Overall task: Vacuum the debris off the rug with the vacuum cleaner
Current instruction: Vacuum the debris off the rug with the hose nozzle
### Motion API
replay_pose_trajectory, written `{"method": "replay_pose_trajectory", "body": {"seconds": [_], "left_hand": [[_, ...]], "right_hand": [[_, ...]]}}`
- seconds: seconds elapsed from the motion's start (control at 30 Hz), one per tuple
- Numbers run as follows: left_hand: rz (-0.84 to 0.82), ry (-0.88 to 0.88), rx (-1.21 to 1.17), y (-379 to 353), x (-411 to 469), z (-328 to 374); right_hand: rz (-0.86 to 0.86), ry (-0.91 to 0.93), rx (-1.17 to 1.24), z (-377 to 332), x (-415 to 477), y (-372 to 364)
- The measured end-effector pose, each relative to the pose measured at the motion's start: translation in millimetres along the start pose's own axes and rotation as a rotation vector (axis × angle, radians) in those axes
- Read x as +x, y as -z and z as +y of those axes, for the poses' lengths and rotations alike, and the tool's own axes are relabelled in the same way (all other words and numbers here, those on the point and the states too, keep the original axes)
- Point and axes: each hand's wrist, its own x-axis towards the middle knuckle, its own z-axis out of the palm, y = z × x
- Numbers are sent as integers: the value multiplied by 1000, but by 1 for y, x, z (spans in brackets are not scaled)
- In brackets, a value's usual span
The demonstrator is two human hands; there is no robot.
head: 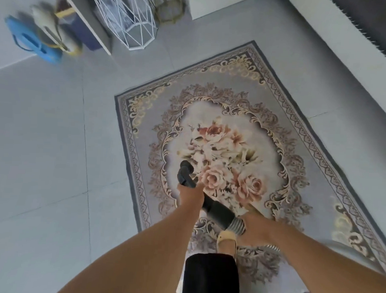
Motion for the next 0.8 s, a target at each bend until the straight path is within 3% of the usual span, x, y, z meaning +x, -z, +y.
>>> {"method": "replay_pose_trajectory", "body": {"seconds": [0.2,0.33,0.6,0.7,0.8], "left_hand": [[12,-28,-77,35,-27,-96],[2,38,-86,52,-53,-179],[46,161,-28,115,-86,-332],[48,206,-42,140,-86,-373],[70,113,6,159,-91,-400]], "right_hand": [[-7,-1,-92,-8,-42,-84],[-16,62,-115,0,-75,-163],[-117,5,-96,12,-96,-322],[-81,32,-126,2,-103,-369],[-10,38,-85,-4,-106,-417]]}}
